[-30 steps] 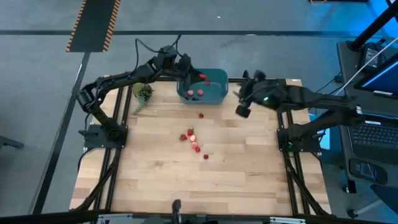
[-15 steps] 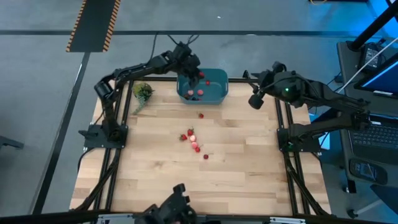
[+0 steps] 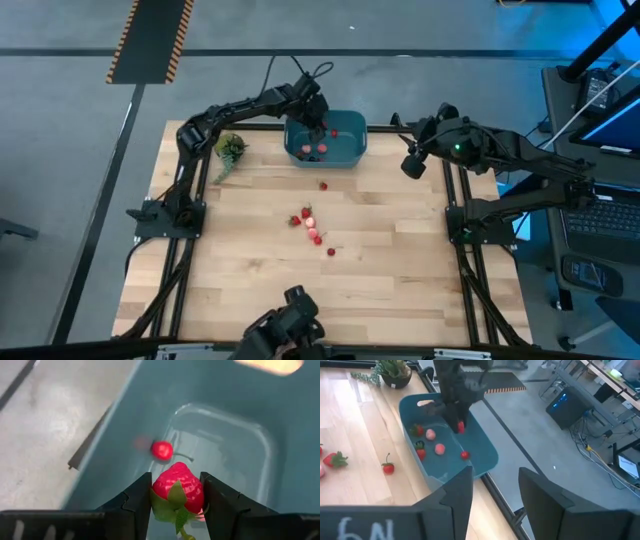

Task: Pick and placing Produce into tupperware
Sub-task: Put the strawberry into the blue bin

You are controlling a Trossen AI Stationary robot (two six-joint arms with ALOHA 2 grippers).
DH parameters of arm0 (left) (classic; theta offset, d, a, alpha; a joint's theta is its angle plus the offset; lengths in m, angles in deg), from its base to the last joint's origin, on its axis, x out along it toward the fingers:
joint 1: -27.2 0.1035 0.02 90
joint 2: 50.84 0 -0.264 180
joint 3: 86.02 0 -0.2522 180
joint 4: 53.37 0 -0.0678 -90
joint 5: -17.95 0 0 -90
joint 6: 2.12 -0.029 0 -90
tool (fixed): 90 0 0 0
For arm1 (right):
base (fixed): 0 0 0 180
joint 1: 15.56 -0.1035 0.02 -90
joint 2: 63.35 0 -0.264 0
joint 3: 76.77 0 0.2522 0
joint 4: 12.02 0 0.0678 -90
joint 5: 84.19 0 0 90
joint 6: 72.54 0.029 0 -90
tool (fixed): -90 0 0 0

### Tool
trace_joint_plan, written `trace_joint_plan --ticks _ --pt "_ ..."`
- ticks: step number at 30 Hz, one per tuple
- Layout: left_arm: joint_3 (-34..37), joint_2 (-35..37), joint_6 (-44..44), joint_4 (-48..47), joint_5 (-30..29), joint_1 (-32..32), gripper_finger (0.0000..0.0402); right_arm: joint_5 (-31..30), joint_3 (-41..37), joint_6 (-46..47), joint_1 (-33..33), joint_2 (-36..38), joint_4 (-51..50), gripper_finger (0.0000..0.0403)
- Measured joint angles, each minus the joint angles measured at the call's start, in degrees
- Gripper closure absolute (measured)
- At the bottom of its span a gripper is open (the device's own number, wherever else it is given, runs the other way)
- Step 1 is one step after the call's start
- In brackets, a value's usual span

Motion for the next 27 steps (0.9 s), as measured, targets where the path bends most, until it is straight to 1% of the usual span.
trace_joint_plan --ticks 3,7,12,20,24,27 --pt "-0.7 -2.0 0.3 0.0 -0.8 -0.5 0.0264 0.0 0.0 0.1 0.0 0.0 0.0 0.0242" --pt "-0.8 -2.6 2.6 -0.5 -3.9 -1.6 0.0264 0.0 0.0 0.1 0.0 0.0 0.0 0.0242" --pt "-0.8 -2.6 9.7 -1.1 -8.7 -3.9 0.0263 0.0 0.0 0.1 0.0 0.0 0.0 0.0242" --pt "-0.8 -2.6 21.9 -0.4 -21.7 -8.0 0.0263 0.0 0.0 -0.1 0.0 0.0 0.0 0.0242" --pt "-0.8 -2.6 29.7 -0.6 -22.2 -9.1 0.0263 0.0 0.0 -0.2 0.0 0.0 0.0 0.0242" --pt "-0.8 -2.6 33.4 -0.2 -22.9 -9.8 0.0263 0.0 0.0 -0.2 0.0 0.0 -0.5 0.0242"
